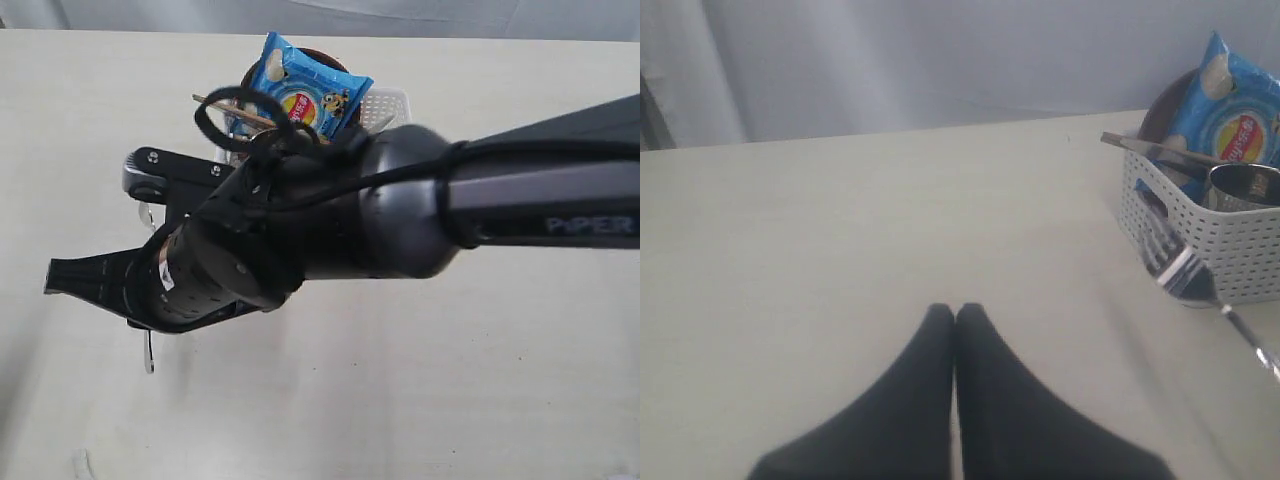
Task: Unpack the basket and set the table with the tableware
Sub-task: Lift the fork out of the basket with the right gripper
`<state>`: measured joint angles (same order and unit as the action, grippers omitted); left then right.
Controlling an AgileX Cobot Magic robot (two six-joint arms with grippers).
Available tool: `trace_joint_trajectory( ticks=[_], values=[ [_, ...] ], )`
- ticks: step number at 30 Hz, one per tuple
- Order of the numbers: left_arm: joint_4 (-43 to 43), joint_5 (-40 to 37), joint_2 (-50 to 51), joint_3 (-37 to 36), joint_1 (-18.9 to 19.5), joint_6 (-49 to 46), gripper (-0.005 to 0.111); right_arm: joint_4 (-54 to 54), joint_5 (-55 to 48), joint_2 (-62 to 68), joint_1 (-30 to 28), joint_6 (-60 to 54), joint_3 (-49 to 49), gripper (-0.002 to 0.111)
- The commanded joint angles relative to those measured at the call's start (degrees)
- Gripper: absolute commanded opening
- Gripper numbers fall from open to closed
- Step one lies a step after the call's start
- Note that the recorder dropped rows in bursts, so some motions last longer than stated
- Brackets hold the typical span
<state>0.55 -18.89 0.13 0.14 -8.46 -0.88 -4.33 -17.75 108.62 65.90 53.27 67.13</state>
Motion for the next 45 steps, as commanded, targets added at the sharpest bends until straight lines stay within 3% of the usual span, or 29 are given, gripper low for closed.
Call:
trace_joint_trajectory(
  ticks=[1,8,14,22,27,30,39,41,44,45],
  values=[
    [-0.1,0.5,-0.1,-0.1,-0.3,0.3,0.000,-1.7,4.9,3.9,-0.1,1.2,-0.2,0.000],
    [-0.1,0.5,-0.1,-0.1,-0.3,0.3,0.000,2.1,1.1,6.3,-0.9,0.7,-0.2,0.000],
    [-0.1,0.5,-0.1,-0.1,-0.3,0.3,0.000,16.3,-19.2,3.8,-2.5,0.8,2.3,0.000],
    [-0.1,0.5,-0.1,-0.1,-0.3,0.3,0.000,27.5,-36.6,2.9,-1.8,-0.7,2.3,0.000],
    [-0.1,0.5,-0.1,-0.1,-0.3,0.3,0.000,35.9,-38.4,3.3,2.6,0.0,2.3,0.000],
    [-0.1,0.5,-0.1,-0.1,-0.3,0.3,0.000,43.4,-45.8,6.9,5.7,-1.2,2.3,0.000],
    [-0.1,0.5,-0.1,-0.1,-0.3,0.3,0.000,44.7,-46.4,10.9,6.3,-7.2,4.0,0.000],
    [-0.1,0.5,-0.1,-0.1,-0.3,0.3,0.000,43.8,-45.1,10.9,6.3,-8.7,4.6,0.005],
    [-0.1,0.5,-0.1,-0.1,-0.3,0.3,0.000,42.7,-44.6,10.9,6.2,-9.2,4.9,0.031],
    [-0.1,0.5,-0.1,-0.1,-0.3,0.3,0.000,42.7,-44.6,10.9,6.2,-9.2,4.9,0.032]
  ],
)
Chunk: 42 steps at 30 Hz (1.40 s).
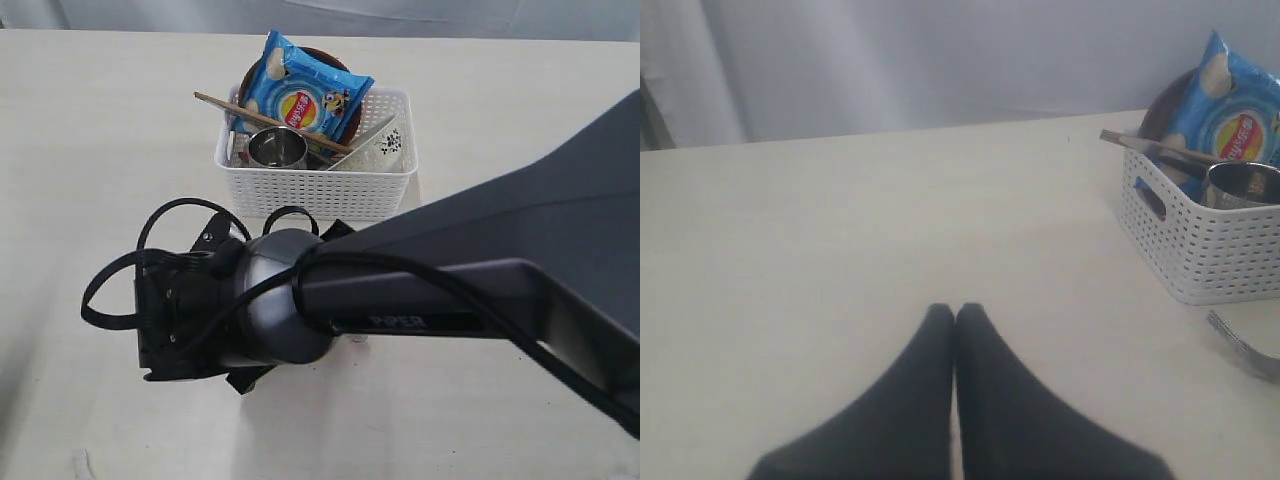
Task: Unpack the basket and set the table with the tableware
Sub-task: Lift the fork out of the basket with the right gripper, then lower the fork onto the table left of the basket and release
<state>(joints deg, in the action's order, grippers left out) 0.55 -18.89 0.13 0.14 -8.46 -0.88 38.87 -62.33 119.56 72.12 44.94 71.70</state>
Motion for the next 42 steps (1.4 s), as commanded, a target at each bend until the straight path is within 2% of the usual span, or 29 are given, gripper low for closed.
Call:
trace_joint_trajectory(
  ticks=[1,7,9,10,13,21,25,32,42],
  values=[
    [-0.1,0.5,-0.1,-0.1,-0.3,0.3,0.000,-1.3,-0.3,0.0,0.0,-1.3,0.7,0.033],
    [-0.1,0.5,-0.1,-0.1,-0.3,0.3,0.000,-11.0,-2.6,-1.3,-0.5,-12.9,10.0,0.033],
    [-0.1,0.5,-0.1,-0.1,-0.3,0.3,0.000,-18.5,-2.4,-1.7,-3.6,-18.7,14.0,0.033],
    [-0.1,0.5,-0.1,-0.1,-0.3,0.3,0.000,-26.6,-2.2,-1.9,-6.8,-24.1,15.8,0.033],
    [-0.1,0.5,-0.1,-0.1,-0.3,0.3,0.000,-35.5,-1.0,-1.9,-11.9,-30.9,16.2,0.033],
    [-0.1,0.5,-0.1,-0.1,-0.3,0.3,0.000,-36.5,1.7,-1.8,-19.2,-37.9,16.2,0.033],
    [-0.1,0.5,-0.1,-0.1,-0.3,0.3,0.000,-36.6,1.5,-0.6,-19.3,-43.4,16.2,0.033],
    [-0.1,0.5,-0.1,-0.1,-0.3,0.3,0.000,-40.3,5.3,1.5,-19.3,-45.8,15.1,0.033],
    [-0.1,0.5,-0.1,-0.1,-0.3,0.3,0.000,-33.2,6.9,2.1,-19.3,-44.9,13.4,0.033]
  ],
)
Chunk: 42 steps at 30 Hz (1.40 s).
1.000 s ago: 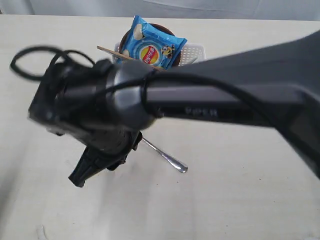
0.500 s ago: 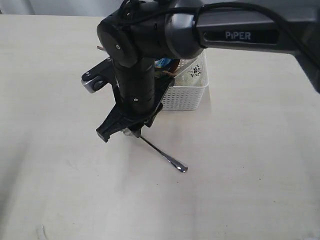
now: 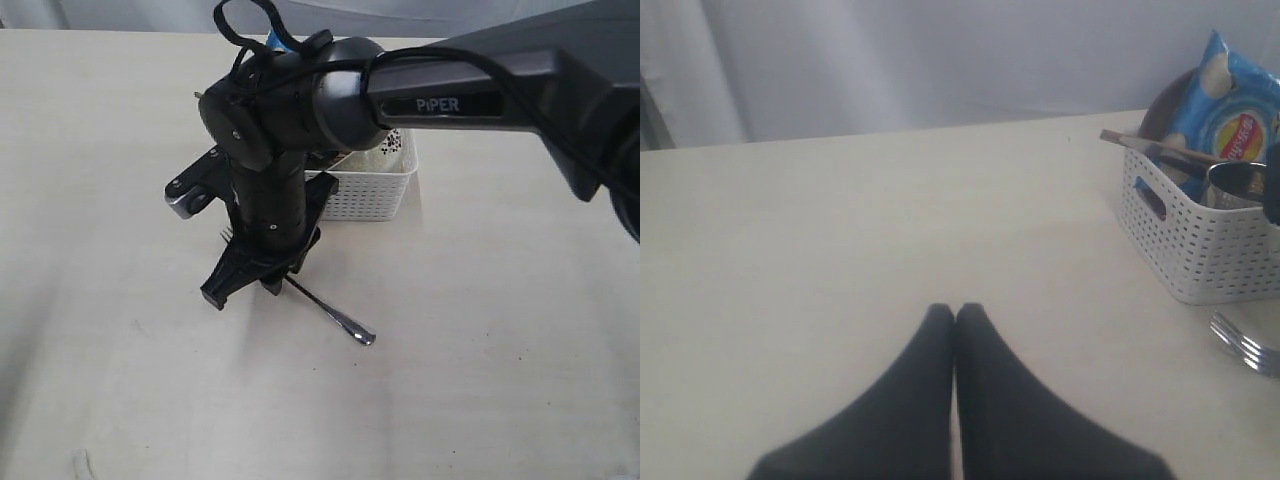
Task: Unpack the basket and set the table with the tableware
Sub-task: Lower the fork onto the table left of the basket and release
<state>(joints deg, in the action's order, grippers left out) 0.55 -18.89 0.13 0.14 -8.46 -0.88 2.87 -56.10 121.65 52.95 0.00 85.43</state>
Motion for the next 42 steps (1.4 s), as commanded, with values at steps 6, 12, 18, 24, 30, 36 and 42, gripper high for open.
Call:
trace_joint_trajectory(
  ticks=[6,12,18,24,30,36,42],
  values=[
    [-0.1,0.5,-0.1,-0.1,-0.3,0.3,0.000,3.3,0.8,1.5,-0.2,0.0,-0.3,0.033],
    [-0.1,0.5,-0.1,-0.1,-0.3,0.3,0.000,2.8,0.7,2.7,-0.2,0.0,-0.9,0.031],
    [-0.1,0.5,-0.1,-0.1,-0.3,0.3,0.000,-0.1,-1.3,2.4,-0.2,0.4,-0.9,0.000],
    [-0.1,0.5,-0.1,-0.1,-0.3,0.3,0.000,-5.5,-2.9,2.4,0.5,7.0,-0.9,-0.001],
    [-0.1,0.5,-0.1,-0.1,-0.3,0.3,0.000,-5.8,-1.3,0.5,3.1,18.2,-0.9,-0.001],
    [-0.1,0.5,-0.1,-0.1,-0.3,0.3,0.000,-9.7,1.0,-0.1,4.0,29.3,-0.9,-0.001],
    [-0.1,0.5,-0.1,-0.1,-0.3,0.3,0.000,-19.5,10.0,0.0,4.0,30.8,-0.9,-0.001]
  ],
)
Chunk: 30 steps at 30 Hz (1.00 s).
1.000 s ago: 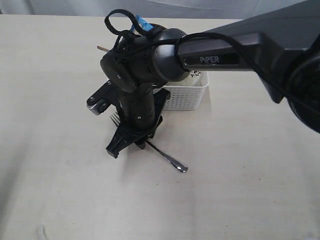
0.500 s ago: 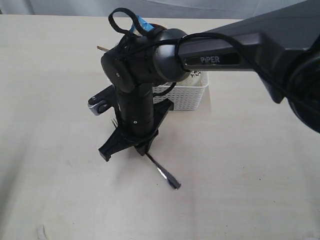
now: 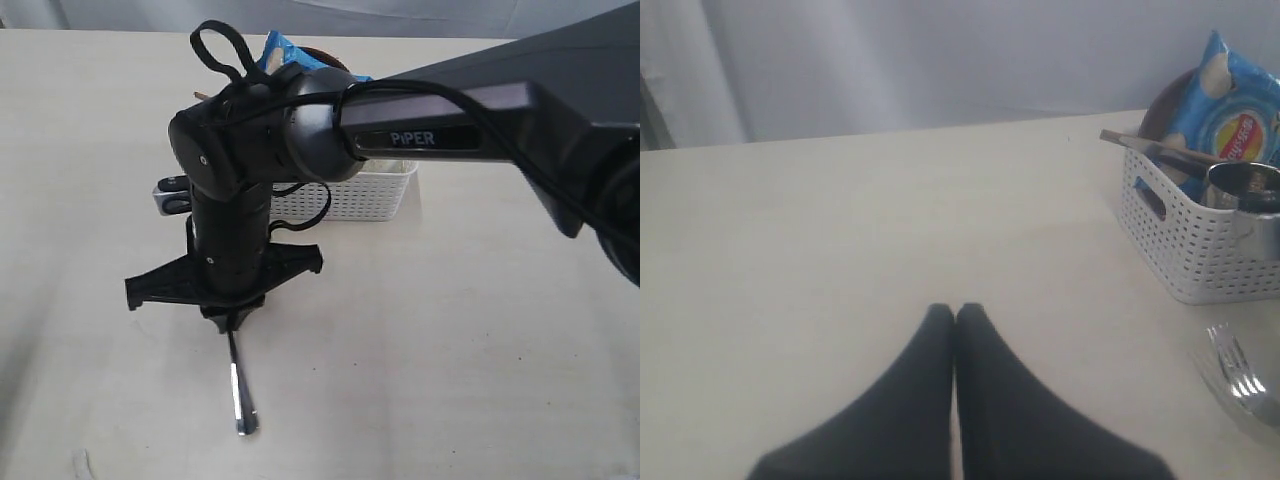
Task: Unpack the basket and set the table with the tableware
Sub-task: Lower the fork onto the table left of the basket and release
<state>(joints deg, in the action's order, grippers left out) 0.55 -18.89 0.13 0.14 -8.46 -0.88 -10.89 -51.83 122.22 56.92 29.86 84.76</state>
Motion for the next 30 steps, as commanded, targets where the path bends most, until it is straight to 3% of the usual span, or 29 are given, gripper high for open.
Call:
trace_joint_trajectory(
  ticks=[1,30],
  values=[
    [-0.1,0.5,-0.1,-0.1,-0.3,0.3,0.000,-7.2,7.5,-0.6,0.0,1.0,-0.2,-0.001],
    [-0.1,0.5,-0.1,-0.1,-0.3,0.3,0.000,-6.7,14.4,1.9,-0.2,4.4,-0.2,0.000]
  ],
)
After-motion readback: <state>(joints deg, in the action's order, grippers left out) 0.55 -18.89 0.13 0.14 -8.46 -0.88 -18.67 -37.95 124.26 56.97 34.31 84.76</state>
